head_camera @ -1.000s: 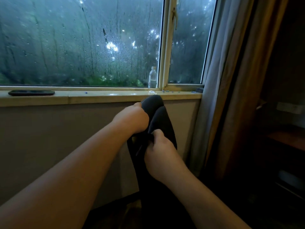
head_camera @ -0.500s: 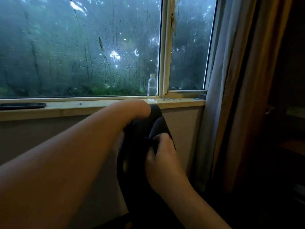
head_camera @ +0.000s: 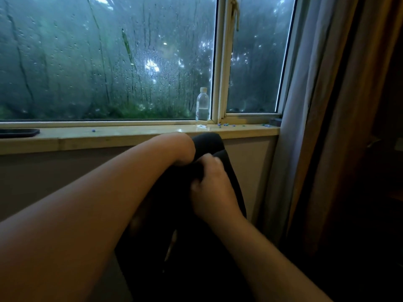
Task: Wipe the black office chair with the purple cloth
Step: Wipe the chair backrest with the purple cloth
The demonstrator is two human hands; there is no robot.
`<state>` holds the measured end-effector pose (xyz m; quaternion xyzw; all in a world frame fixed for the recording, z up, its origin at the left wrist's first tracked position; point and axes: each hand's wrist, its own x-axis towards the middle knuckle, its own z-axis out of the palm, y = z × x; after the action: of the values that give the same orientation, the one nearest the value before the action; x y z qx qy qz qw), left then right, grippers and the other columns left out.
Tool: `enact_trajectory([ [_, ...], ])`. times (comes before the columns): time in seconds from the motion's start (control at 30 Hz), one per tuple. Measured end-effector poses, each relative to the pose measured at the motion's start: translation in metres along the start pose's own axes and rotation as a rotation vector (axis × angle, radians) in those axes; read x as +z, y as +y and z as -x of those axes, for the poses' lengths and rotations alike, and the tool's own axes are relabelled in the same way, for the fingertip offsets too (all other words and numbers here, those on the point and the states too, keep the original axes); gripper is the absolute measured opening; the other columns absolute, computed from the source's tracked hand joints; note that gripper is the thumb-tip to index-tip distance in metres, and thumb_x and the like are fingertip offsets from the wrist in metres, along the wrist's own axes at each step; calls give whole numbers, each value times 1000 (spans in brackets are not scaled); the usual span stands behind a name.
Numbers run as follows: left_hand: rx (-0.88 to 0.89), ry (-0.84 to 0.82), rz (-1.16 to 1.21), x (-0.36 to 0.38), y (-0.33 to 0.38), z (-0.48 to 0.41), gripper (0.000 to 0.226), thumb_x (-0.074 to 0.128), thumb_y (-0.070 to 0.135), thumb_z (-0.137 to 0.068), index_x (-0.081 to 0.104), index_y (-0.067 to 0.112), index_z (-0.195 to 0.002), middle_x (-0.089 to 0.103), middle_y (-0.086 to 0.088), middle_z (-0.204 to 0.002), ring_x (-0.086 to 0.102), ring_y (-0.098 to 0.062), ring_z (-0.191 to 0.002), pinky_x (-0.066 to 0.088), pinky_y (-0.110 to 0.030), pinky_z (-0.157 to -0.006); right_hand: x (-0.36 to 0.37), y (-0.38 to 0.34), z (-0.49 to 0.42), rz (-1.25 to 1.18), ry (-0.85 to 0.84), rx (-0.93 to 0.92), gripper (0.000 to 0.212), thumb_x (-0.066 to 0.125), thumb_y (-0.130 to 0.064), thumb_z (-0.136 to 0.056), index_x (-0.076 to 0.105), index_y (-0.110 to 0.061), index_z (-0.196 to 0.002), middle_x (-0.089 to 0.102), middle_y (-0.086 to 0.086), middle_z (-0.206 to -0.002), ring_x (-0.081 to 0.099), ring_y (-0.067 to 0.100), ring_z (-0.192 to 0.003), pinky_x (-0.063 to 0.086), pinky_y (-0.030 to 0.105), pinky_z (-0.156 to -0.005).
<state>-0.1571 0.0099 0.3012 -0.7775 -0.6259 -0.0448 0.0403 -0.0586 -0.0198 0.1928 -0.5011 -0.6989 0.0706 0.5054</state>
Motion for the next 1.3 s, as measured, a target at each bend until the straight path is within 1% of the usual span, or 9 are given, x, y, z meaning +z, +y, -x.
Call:
enact_trajectory([
  [0.2, 17, 1, -123, 1, 2, -5, 35, 36, 14, -105, 54, -2, -131, 56, -20, -135, 56, -35, -121, 44, -35, -94, 4, 53, -86, 76, -39, 171, 22, 59, -14, -80, 45, -31, -80, 49, -1, -97, 53, 20, -86, 51, 40, -74],
  [0.37, 77, -43, -255, 4, 3, -12, 38, 34, 11, -104, 51, -1, -136, 55, -20, -134, 55, -36, -122, 45, -37, -96, 1, 87, -138, 141, -47, 308, 21, 56, -5, -83, 50, -25, -83, 55, 5, -100, 49, 12, -78, 37, 28, -58],
  [0.5, 118, -55, -337, 7, -2, -20, 39, 34, 14, -104, 52, 2, -137, 54, -19, -132, 56, -35, -119, 46, -37, -95, -4, 115, -168, 219, -36, 401, 14, 58, -8, -88, 60, -18, -98, 58, 4, -96, 57, 25, -93, 44, 33, -74],
  [0.73, 144, -52, -399, 12, -4, -27, 39, 35, 16, -104, 53, 3, -136, 56, -18, -129, 56, -34, -118, 46, -38, -98, -6, 143, -198, 312, -31, 471, 22, 59, -7, -92, 63, -12, -113, 60, 10, -110, 58, 27, -103, 48, 35, -84],
  [0.9, 91, -51, -301, 15, -10, -31, 38, 35, 17, -105, 53, 2, -135, 56, -18, -125, 56, -34, -116, 48, -41, -101, -11, 136, -186, 302, -89, 427, 25, 59, -7, -95, 60, -13, -119, 60, 13, -123, 58, 29, -113, 48, 36, -88],
  [1.0, 31, -16, -200, 17, -7, -29, 36, 37, 17, -103, 56, 2, -130, 59, -16, -124, 57, -33, -117, 48, -35, -90, -19, 122, -161, 222, -147, 327, 26, 58, -7, -96, 60, -16, -120, 61, 12, -123, 58, 27, -113, 48, 36, -88],
  [1.07, 1, 42, -156, 17, -5, -28, 32, 39, 16, -103, 60, 3, -123, 62, -15, -124, 59, -32, -116, 42, -32, -80, -22, 103, -141, 191, -185, 217, 24, 60, -7, -95, 61, -18, -117, 63, 8, -118, 59, 24, -109, 47, 30, -83],
  [1.13, -7, 4, -116, 13, -2, -26, 34, 39, 16, -103, 59, 2, -126, 61, -16, -122, 59, -32, -115, 42, -32, -80, -24, 82, -117, 155, -225, 120, 23, 61, -7, -95, 62, -21, -113, 62, 2, -111, 59, 17, -103, 43, 21, -73],
  [1.3, -25, -52, -41, 9, -1, -26, 32, 45, 18, -101, 58, 3, -127, 47, -5, -89, 52, -24, -90, 44, -31, -80, -35, 31, -45, 44, -330, 4, 35, 60, -3, -92, 58, -31, -112, 57, -16, -106, 58, 4, -96, 47, 18, -76],
])
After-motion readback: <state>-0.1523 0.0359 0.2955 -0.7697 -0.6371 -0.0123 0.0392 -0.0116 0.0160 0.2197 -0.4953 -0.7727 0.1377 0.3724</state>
